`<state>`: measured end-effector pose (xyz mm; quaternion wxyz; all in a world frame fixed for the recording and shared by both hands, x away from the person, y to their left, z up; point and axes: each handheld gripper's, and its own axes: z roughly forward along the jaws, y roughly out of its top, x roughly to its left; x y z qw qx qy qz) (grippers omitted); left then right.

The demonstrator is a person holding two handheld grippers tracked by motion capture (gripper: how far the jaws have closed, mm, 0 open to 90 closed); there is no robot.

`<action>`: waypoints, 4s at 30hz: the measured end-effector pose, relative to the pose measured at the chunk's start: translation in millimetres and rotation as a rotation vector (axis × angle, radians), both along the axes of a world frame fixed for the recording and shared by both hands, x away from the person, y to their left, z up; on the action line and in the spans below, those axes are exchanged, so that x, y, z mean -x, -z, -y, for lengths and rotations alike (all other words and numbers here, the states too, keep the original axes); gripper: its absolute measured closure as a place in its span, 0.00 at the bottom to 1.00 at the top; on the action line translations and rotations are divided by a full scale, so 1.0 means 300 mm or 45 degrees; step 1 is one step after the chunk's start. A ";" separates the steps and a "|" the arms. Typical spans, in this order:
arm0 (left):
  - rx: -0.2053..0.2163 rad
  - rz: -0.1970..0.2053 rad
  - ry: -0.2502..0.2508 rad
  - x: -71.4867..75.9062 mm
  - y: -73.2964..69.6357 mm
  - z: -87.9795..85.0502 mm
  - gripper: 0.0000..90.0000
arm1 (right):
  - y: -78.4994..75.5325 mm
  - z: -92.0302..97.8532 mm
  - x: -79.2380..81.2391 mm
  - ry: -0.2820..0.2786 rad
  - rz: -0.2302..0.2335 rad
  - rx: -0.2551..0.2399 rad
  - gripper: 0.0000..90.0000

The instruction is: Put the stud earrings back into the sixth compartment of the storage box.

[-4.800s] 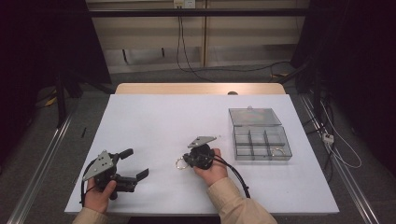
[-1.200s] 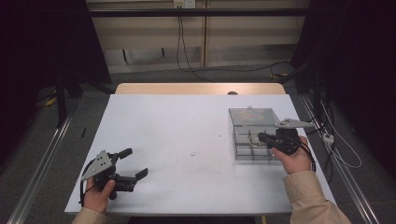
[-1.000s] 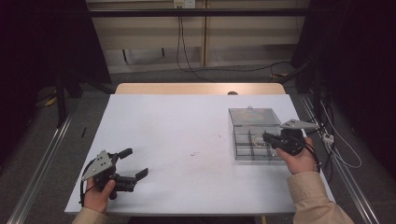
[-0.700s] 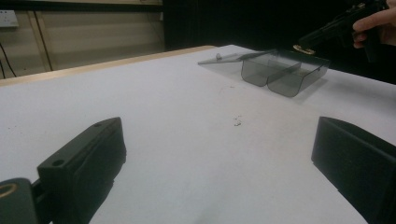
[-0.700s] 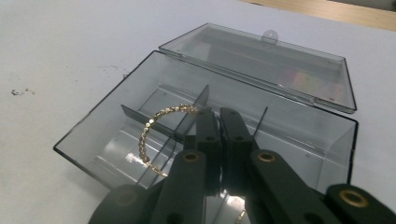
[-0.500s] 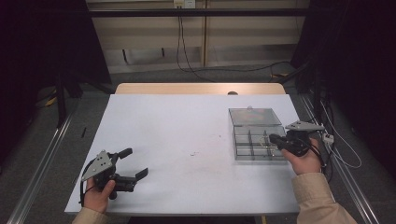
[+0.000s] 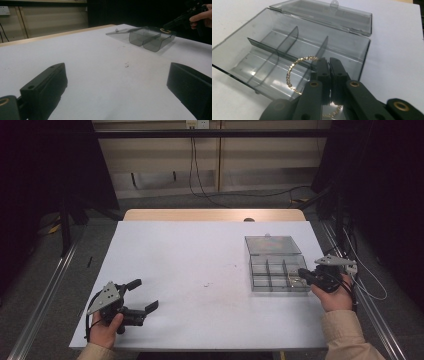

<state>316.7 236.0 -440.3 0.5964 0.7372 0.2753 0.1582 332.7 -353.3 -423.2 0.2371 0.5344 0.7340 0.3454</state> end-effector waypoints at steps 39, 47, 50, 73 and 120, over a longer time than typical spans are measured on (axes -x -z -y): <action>-0.002 -0.005 0.028 -0.003 0.004 0.012 0.03 | -0.053 -0.137 0.068 -0.178 0.075 -0.183 0.33; 0.000 -0.011 0.023 -0.001 0.005 0.013 0.03 | -0.043 -0.164 0.095 -0.219 0.076 -0.187 0.27; 0.004 -0.012 0.023 0.000 0.004 0.014 0.03 | -0.036 -0.174 0.105 -0.234 0.072 -0.174 0.25; -0.005 -0.007 0.027 0.001 0.003 0.014 0.03 | 0.003 -0.234 0.161 -0.306 0.085 -0.155 0.22; -0.007 -0.016 0.044 0.003 0.009 0.026 0.03 | 0.109 -0.309 0.195 -0.371 0.088 -0.201 0.21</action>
